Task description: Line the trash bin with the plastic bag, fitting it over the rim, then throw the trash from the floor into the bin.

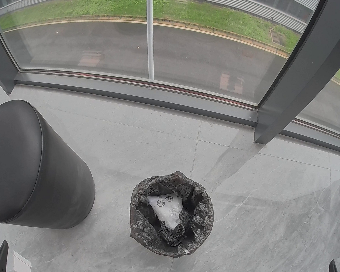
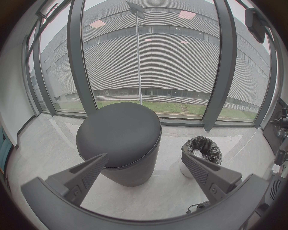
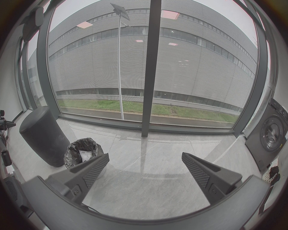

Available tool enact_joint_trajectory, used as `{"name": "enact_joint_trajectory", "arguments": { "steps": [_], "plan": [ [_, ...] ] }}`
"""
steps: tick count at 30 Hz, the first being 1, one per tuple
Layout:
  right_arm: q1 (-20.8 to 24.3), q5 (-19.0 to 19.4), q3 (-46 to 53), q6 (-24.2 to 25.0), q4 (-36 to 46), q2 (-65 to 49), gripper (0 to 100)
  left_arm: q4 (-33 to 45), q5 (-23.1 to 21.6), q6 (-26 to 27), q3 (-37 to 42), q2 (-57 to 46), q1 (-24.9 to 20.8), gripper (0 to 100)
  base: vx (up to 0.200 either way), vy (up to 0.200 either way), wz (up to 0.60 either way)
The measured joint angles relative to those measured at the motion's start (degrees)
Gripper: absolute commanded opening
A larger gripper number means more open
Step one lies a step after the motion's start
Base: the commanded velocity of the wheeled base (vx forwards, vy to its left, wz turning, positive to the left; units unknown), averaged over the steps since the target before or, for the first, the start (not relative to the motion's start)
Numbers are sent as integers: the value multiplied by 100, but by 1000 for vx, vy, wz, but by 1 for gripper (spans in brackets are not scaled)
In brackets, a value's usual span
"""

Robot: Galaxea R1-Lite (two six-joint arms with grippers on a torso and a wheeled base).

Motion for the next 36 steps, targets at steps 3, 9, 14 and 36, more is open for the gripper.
{"name": "enact_joint_trajectory", "arguments": {
  "steps": [3, 9, 14, 36],
  "plan": [
    [-4, -13, 2, 15, -9, 2, 100, 2, 5, -22, 0, 1, 0, 100, 0, 0, 0],
    [-11, 650, 79, 28, -22, 5, 100, 0, 10, -27, 0, 4, 2, 100, 0, 0, 0],
    [-9, 685, 107, 101, -66, 5, 100, 0, 18, -87, 0, 4, 0, 100, 0, 0, 0],
    [-4, 678, 118, 238, -68, 9, 100, 0, 57, -167, 0, 12, 0, 100, 0, 0, 0]
  ]
}}
